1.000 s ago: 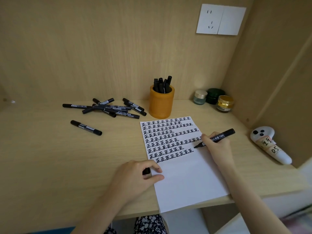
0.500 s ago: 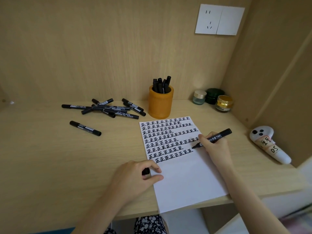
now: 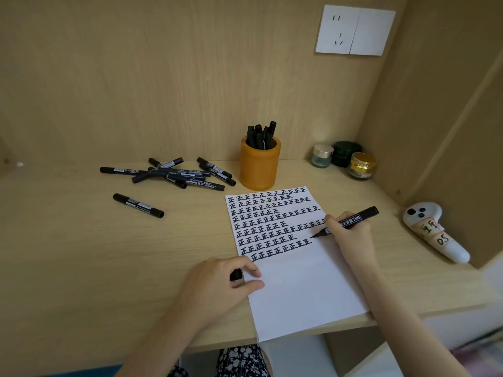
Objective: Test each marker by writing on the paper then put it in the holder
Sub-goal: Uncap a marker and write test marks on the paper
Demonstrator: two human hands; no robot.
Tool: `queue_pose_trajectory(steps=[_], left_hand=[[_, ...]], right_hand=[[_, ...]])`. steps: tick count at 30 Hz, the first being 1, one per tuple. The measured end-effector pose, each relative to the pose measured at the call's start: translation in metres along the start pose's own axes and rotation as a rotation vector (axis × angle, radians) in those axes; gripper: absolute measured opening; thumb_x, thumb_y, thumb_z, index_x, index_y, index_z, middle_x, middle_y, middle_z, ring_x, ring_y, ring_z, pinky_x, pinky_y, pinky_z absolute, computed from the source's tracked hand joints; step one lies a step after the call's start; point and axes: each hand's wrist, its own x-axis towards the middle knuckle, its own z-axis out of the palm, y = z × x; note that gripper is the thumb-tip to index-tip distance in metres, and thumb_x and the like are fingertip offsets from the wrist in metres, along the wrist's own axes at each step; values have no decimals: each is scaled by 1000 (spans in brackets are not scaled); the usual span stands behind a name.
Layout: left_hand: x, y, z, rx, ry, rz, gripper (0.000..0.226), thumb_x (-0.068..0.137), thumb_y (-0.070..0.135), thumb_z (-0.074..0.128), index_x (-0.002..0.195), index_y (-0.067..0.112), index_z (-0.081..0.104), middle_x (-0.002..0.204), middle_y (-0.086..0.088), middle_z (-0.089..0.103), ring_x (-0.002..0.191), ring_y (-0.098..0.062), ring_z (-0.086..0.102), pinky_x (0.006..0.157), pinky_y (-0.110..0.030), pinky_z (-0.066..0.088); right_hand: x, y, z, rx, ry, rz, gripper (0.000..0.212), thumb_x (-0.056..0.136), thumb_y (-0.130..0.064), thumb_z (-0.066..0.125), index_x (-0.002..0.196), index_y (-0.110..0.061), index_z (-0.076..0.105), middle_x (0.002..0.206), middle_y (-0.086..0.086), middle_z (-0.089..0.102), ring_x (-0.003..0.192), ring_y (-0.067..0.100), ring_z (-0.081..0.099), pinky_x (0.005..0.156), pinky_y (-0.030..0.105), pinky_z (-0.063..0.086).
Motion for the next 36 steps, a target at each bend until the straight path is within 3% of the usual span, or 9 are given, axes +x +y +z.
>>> queue_pose_trajectory(steps=[2, 9, 16, 23, 29, 32, 36], left_hand=[[0, 0, 0, -6, 1, -2, 18, 78, 59, 61, 89, 44, 62, 42, 14, 44, 45, -8, 40, 52, -12, 32], [0, -2, 1, -3, 13, -1, 21, 78, 60, 61, 90, 43, 63, 43, 16, 45, 45, -8, 41, 54, -14, 35], [0, -1, 1, 3, 11, -3, 22, 78, 59, 61, 91, 42, 63, 42, 15, 44, 44, -8, 39, 52, -12, 32], [1, -1, 0, -9, 13, -10, 20, 77, 59, 62, 89, 43, 63, 43, 14, 45, 45, -8, 41, 50, -11, 29], [1, -1, 0, 3, 14, -12, 21, 77, 59, 62, 90, 42, 64, 41, 10, 41, 45, -8, 40, 50, -11, 31], [1, -1, 0, 8, 9, -13, 21, 78, 59, 62, 90, 42, 64, 40, 9, 40, 43, -8, 40, 50, -11, 31], [0, 1, -1, 12, 8, -11, 20, 78, 58, 62, 90, 42, 64, 43, 9, 44, 43, -8, 40, 49, -11, 32]], right_hand=[[-1, 0, 1, -13, -7, 1, 34, 86, -8, 63, 57, -12, 45, 39, -14, 40, 41, 1, 36, 43, 14, 28], [1, 0, 0, -47, -9, 13, 26, 81, -5, 62, 62, -9, 44, 54, 0, 36, 48, 8, 31, 41, 17, 24], [0, -1, -1, -13, 4, 15, 31, 84, -8, 62, 59, -11, 44, 54, -2, 38, 44, 4, 32, 42, 18, 25], [-1, -2, -1, -35, 12, 8, 24, 83, -8, 62, 64, -7, 46, 53, -3, 35, 53, 13, 31, 43, 20, 24], [-2, -1, 0, 21, -29, 46, 34, 85, -12, 64, 57, -13, 45, 46, -11, 38, 50, 8, 34, 53, 27, 28], [-2, -2, 1, -9, -39, 39, 34, 85, -11, 64, 57, -13, 45, 42, -15, 39, 46, 4, 34, 50, 23, 28], [-1, -2, 0, -29, -39, 28, 28, 82, -6, 62, 60, -10, 44, 55, 0, 39, 52, 10, 34, 43, 19, 25]])
